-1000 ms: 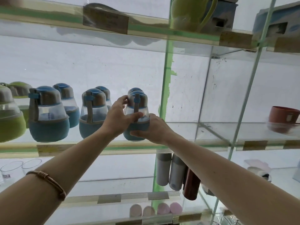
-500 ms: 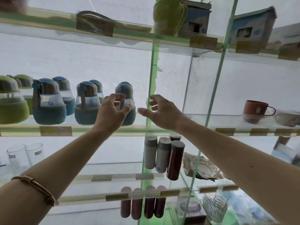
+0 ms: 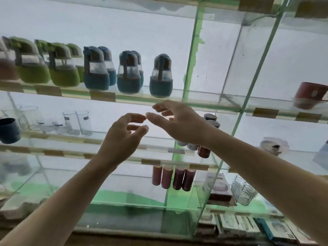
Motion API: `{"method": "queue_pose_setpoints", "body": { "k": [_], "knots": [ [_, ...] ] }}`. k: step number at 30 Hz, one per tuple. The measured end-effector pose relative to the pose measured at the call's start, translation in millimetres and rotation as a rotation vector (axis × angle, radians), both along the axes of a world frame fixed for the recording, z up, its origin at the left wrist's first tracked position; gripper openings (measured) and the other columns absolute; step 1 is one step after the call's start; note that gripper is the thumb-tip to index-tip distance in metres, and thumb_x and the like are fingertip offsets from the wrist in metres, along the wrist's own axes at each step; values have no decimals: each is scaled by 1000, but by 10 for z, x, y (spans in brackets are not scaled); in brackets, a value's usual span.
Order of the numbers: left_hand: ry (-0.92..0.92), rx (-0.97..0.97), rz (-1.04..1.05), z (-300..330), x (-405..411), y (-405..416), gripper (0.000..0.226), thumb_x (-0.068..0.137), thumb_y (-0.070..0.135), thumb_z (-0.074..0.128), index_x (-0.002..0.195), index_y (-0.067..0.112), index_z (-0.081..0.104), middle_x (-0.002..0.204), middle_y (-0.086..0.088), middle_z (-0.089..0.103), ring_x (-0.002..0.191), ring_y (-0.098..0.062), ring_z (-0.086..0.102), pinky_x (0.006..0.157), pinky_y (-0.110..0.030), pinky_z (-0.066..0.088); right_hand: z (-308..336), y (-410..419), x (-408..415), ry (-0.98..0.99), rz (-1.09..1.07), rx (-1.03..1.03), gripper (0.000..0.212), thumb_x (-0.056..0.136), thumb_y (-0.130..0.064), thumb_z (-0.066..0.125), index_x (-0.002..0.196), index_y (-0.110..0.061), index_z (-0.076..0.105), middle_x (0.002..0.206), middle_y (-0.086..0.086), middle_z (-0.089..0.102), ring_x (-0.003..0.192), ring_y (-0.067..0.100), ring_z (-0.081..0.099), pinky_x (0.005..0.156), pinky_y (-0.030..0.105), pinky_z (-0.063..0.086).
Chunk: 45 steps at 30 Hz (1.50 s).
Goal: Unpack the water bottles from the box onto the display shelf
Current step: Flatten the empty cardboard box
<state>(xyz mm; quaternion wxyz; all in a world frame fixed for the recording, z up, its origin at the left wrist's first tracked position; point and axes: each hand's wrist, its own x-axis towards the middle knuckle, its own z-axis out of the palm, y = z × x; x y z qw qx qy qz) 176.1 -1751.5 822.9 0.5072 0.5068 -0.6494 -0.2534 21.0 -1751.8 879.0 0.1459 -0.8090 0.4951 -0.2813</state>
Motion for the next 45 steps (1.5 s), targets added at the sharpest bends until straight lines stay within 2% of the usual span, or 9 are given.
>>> {"method": "queue_pose_setpoints", "body": {
  "k": [6, 9, 13, 18, 22, 28, 35, 41, 45],
  "knots": [
    [19, 103, 122, -426, 712, 367, 15, 90, 32, 59, 105, 34, 59, 105, 19, 64, 95, 9, 58, 77, -16, 44, -320, 52, 669, -9, 164, 105, 52, 91, -53, 49, 133, -22, 49, 134, -6, 54, 118, 8, 52, 99, 29, 44],
    [26, 160, 209, -669, 1126, 549, 16, 89, 34, 59, 105, 33, 60, 100, 21, 63, 92, 15, 57, 80, -16, 45, -491, 19, 1108, -27, 262, 201, 43, 94, -48, 48, 128, -23, 54, 124, -11, 59, 112, 5, 55, 95, 23, 44],
    [112, 281, 357, -1169, 1650, 907, 19, 91, 33, 58, 109, 30, 59, 103, 16, 63, 100, 3, 58, 87, -22, 48, -826, -14, 1778, -20, 409, 327, 32, 94, -44, 50, 118, -28, 62, 106, -18, 62, 100, -1, 58, 83, 11, 44],
    [231, 380, 562, -1707, 2335, 1148, 12, 93, 26, 57, 103, 28, 62, 96, 11, 65, 91, -8, 61, 67, -7, 46, -1302, -90, 2653, 29, 553, 429, 42, 90, -52, 53, 124, -28, 58, 119, -12, 63, 109, 6, 59, 99, 34, 47],
    [214, 438, 669, -1963, 2920, 1187, 11, 93, 26, 56, 102, 26, 62, 94, 10, 65, 85, -6, 61, 69, -7, 45, -1647, -155, 3304, 121, 631, 514, 47, 88, -56, 53, 125, -27, 57, 120, -9, 61, 111, 9, 57, 97, 38, 48],
    [211, 515, 800, -2215, 3718, 1190, 9, 93, 29, 55, 100, 29, 61, 100, 10, 63, 90, -5, 59, 80, -17, 45, -2019, -337, 4289, 215, 752, 573, 51, 91, -55, 49, 132, -24, 49, 126, -6, 56, 114, 12, 53, 97, 31, 45],
    [266, 611, 993, -2668, 4732, 1046, 11, 93, 24, 56, 102, 25, 63, 102, 9, 62, 92, -2, 58, 70, -7, 38, -2521, -796, 5446, 352, 868, 649, 55, 93, -53, 48, 136, -20, 46, 130, -2, 55, 114, 13, 54, 92, 26, 46],
    [361, 721, 1196, -3153, 5464, 828, 7, 93, 26, 55, 95, 28, 61, 86, 4, 65, 89, -18, 63, 82, -35, 52, -3043, -1303, 6450, 428, 1017, 724, 56, 92, -55, 49, 135, -20, 46, 125, -1, 57, 100, 7, 54, 72, 17, 44],
    [322, 879, 1238, -3544, 5838, 632, 9, 95, 25, 51, 98, 24, 59, 92, 4, 61, 92, -17, 60, 76, -26, 46, -3423, -1525, 7020, 466, 1043, 757, 58, 92, -54, 48, 136, -16, 47, 127, 2, 57, 107, 13, 56, 81, 23, 45]
  ]
}}
